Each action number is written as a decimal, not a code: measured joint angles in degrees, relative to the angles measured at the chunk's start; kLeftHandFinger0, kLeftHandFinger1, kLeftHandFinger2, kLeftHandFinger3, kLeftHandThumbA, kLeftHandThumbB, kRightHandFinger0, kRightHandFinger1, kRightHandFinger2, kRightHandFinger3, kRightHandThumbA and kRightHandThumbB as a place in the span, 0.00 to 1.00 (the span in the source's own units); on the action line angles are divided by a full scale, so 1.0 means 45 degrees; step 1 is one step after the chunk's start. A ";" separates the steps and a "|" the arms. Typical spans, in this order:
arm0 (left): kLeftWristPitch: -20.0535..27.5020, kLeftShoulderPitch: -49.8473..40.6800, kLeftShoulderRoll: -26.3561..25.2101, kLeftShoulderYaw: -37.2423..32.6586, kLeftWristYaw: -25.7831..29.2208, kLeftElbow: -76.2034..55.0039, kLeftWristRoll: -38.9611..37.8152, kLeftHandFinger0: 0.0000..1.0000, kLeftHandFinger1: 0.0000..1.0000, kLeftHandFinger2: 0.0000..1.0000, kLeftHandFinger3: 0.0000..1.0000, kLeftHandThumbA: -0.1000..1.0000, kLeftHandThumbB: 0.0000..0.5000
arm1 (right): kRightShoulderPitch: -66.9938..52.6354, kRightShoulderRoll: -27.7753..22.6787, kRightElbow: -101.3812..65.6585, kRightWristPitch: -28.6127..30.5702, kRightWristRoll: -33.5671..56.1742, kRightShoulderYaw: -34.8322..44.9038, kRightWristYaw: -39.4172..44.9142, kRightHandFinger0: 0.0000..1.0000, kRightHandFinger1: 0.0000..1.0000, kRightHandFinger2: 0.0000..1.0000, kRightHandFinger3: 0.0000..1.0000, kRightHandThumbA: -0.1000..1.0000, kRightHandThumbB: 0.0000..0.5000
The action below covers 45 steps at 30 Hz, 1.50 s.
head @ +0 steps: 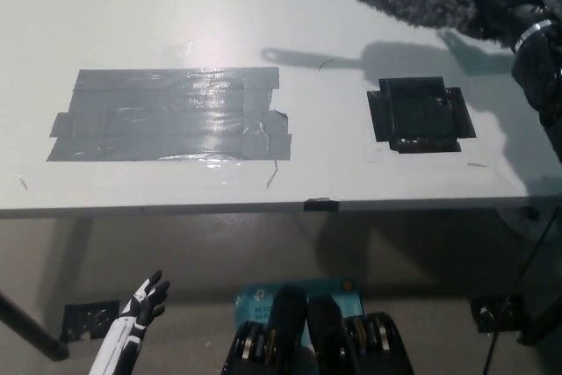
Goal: A person hands a grey duster to the robot and the robot grabs it with its right hand and places it on the black marked spot infron tof it on the desk
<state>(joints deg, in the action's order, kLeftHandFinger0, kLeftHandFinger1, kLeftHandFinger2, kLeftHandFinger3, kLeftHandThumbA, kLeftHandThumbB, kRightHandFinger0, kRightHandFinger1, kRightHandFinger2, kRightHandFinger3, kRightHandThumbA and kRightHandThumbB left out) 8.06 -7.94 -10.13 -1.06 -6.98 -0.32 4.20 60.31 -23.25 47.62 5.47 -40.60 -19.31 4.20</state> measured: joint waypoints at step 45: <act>-0.0047 0.0017 0.0001 0.0002 -0.0004 0.0220 -0.0010 1.00 1.00 1.00 1.00 1.00 0.44 | -0.0755 -0.0114 -0.1267 -0.4164 0.6285 0.3657 0.9111 1.00 1.00 1.00 1.00 0.74 1.00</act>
<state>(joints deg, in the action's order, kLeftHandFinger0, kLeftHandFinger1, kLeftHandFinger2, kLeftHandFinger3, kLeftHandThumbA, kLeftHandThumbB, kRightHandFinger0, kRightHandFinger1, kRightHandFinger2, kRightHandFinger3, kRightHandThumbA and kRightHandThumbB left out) 7.84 -7.86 -10.12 -1.05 -7.00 0.67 4.16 56.91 -23.76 41.92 -13.27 -12.32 -2.86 45.20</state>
